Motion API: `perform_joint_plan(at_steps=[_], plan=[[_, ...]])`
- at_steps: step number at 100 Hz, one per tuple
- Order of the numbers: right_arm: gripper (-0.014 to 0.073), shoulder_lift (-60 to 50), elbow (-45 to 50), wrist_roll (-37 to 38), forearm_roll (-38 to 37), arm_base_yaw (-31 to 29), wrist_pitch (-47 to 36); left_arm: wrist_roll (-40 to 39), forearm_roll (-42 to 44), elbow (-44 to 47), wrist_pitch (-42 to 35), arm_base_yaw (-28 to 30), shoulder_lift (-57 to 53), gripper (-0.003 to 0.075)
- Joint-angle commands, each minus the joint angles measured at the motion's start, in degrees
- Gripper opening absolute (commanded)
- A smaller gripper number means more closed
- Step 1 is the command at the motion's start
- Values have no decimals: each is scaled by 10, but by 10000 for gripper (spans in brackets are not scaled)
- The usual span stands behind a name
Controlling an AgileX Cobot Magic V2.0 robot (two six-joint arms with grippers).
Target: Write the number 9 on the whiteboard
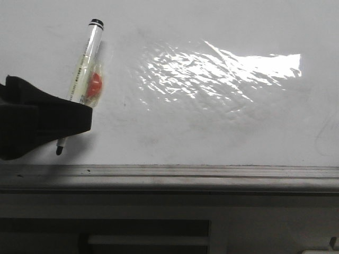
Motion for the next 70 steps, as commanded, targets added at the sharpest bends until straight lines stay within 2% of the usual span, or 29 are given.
perform_joint_plan(at_steps=[1, 16, 30, 40, 70], plan=[[-61, 7, -19, -3, 3, 25, -34, -4, -13, -14, -40, -2, 3, 124], [-61, 7, -23, -3, 4, 68, -13, -4, -13, -14, -41, -2, 5, -22], [-61, 7, -49, -4, 4, 116, 20, -4, -13, -14, -41, -2, 5, -20], [-61, 15, -83, -33, 4, 158, 40, -4, 6, -14, -41, -3, 3, -20], [-54, 112, -183, -52, 4, 286, 66, -4, 211, -14, -53, -25, -50, -20]])
